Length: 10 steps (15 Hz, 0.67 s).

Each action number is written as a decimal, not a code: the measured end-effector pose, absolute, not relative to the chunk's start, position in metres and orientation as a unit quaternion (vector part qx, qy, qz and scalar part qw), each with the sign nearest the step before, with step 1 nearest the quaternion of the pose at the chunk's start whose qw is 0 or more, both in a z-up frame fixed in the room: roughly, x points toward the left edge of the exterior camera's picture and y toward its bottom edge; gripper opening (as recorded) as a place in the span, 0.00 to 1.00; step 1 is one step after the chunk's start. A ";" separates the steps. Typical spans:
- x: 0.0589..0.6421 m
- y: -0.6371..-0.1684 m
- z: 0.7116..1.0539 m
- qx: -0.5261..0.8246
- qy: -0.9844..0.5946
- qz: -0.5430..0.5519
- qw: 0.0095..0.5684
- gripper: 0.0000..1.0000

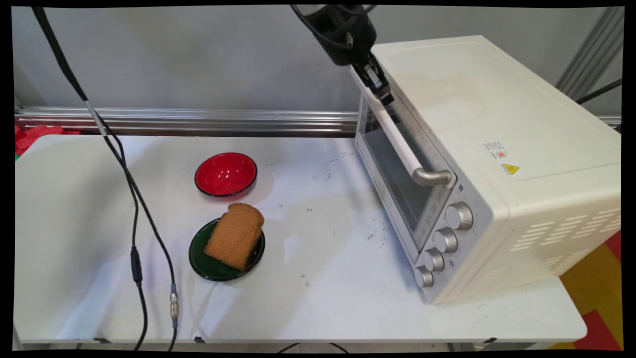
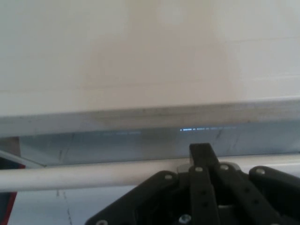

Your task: Open the oven

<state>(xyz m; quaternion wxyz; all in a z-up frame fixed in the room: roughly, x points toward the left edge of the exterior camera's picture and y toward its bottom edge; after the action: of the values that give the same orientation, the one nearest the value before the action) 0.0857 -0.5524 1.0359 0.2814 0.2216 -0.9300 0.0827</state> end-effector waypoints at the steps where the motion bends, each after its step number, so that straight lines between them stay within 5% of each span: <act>1: 0.085 -0.553 1.032 0.222 -0.930 0.083 0.282 0.00; 10: 0.077 -0.563 1.011 0.230 -0.925 0.088 0.290 0.00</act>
<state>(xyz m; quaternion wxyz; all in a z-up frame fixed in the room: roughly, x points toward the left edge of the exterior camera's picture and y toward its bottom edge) 0.0771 -0.5633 1.0112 0.2897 0.2299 -0.9249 0.0880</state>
